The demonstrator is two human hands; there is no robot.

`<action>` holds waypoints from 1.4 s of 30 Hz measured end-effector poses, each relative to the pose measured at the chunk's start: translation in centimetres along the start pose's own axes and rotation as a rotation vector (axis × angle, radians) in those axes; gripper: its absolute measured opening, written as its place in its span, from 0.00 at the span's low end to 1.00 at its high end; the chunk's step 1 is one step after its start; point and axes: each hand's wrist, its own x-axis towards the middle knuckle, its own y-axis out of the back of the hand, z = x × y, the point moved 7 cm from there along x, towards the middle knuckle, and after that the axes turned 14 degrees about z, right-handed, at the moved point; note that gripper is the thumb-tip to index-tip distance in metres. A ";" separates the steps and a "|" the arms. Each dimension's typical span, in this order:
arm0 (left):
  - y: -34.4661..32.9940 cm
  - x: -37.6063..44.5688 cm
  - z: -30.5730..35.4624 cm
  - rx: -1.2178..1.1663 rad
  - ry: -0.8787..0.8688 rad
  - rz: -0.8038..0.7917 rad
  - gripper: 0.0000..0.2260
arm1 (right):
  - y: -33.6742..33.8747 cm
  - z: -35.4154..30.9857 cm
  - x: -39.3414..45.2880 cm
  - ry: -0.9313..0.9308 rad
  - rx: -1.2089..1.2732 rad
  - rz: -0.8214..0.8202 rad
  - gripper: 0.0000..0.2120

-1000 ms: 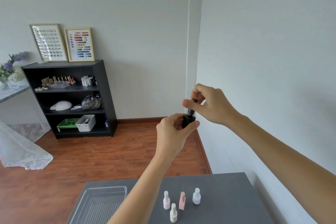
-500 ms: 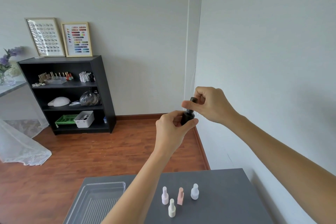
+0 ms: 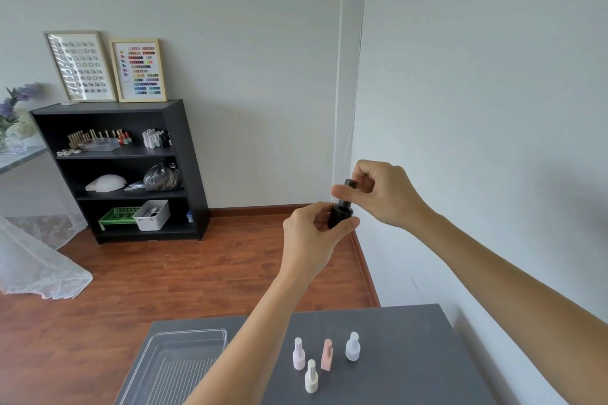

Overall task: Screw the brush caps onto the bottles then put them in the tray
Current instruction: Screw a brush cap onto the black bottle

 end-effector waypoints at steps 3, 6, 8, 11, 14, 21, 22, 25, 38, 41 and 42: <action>0.1 0.1 -0.2 0.004 0.006 0.002 0.08 | -0.1 0.0 -0.2 0.022 0.065 -0.099 0.21; 0.2 0.2 -0.7 0.006 0.029 0.000 0.10 | -0.9 0.5 -0.8 -0.049 0.261 -0.316 0.17; 0.1 0.2 -0.9 0.008 0.030 -0.001 0.09 | -0.9 0.8 -0.9 -0.082 0.323 -0.318 0.14; -0.1 0.0 -0.8 0.004 0.023 -0.001 0.09 | -0.6 0.9 -0.7 -0.086 0.246 -0.202 0.03; -0.4 -0.1 -0.7 -0.001 0.020 0.001 0.09 | -0.6 1.1 -0.7 -0.043 0.057 -0.064 0.16; -0.4 -0.1 -0.8 -0.016 0.022 -0.012 0.08 | -1.1 1.2 -1.4 -0.102 0.305 -0.301 0.16; -0.4 -0.1 -0.8 -0.017 0.022 -0.015 0.08 | -1.1 1.1 -1.5 -0.100 0.353 -0.321 0.15; -0.6 -0.2 -0.8 -0.014 0.021 -0.016 0.07 | -0.6 1.1 -1.2 -0.080 0.310 -0.217 0.09; -1.8 -0.5 -0.7 -0.022 0.010 -0.123 0.08 | -0.4 1.8 -1.5 -0.160 0.481 -0.231 0.07; -2.1 -0.7 -0.7 -0.005 0.001 -0.106 0.07 | -0.2 2.1 -1.7 -0.177 0.484 -0.166 0.05; -2.2 -0.8 -0.8 0.001 -0.001 -0.091 0.07 | -0.2 2.3 -1.8 -0.176 0.466 -0.145 0.05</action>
